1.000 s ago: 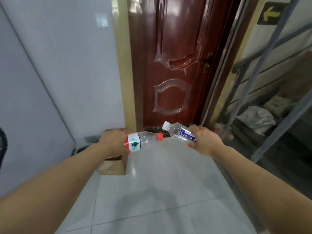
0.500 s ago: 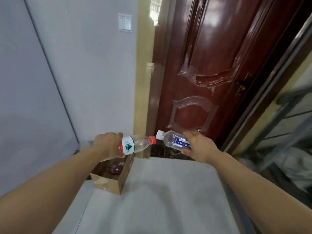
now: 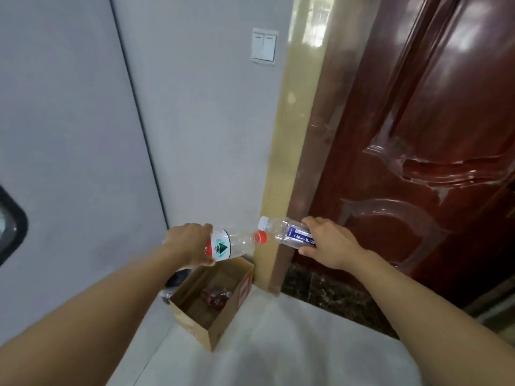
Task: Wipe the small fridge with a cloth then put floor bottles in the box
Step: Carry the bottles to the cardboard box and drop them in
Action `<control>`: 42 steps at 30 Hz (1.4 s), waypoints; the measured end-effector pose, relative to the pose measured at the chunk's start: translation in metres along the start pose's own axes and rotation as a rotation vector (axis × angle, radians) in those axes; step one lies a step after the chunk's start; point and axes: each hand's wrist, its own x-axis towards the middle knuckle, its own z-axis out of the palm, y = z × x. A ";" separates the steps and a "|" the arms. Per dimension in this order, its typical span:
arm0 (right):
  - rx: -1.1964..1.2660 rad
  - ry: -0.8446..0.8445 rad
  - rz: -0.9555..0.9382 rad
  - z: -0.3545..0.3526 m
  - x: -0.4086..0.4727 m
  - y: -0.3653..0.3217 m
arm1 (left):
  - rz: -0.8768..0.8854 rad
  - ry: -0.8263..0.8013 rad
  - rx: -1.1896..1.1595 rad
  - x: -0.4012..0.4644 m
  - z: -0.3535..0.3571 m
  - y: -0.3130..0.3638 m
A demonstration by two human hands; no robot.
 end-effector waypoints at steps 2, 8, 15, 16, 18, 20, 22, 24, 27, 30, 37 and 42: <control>0.010 -0.014 -0.069 0.004 0.035 0.013 | -0.081 -0.028 -0.011 0.016 0.002 0.000; -0.032 -0.070 -0.282 0.019 0.128 0.051 | -0.334 -0.090 -0.114 0.048 0.008 0.014; -0.008 -0.194 -0.471 0.059 0.197 0.043 | -0.555 -0.199 -0.158 0.037 0.031 0.019; -0.004 -0.203 -0.503 0.064 0.204 0.037 | -0.581 -0.218 -0.164 0.035 0.034 0.015; -0.005 -0.212 -0.558 0.074 0.221 0.024 | -0.625 -0.243 -0.183 0.034 0.041 0.007; -0.015 -0.222 -0.592 0.082 0.238 0.012 | -0.662 -0.251 -0.198 0.036 0.049 -0.003; -0.038 -0.235 -0.618 0.089 0.256 0.001 | -0.692 -0.253 -0.206 0.042 0.058 -0.014; -0.062 -0.249 -0.634 0.097 0.277 -0.009 | -0.723 -0.256 -0.229 0.051 0.069 -0.027; -0.096 -0.252 -0.651 0.108 0.307 -0.024 | -0.760 -0.259 -0.274 0.065 0.089 -0.043; -0.090 -0.276 -0.653 0.126 0.329 -0.033 | -0.767 -0.287 -0.284 0.077 0.111 -0.054; -0.165 -0.419 -0.695 0.191 0.364 -0.055 | -0.871 -0.397 -0.383 0.094 0.167 -0.056; -0.168 -0.449 -0.720 0.243 0.394 -0.063 | -1.049 -0.469 -0.494 0.114 0.206 -0.047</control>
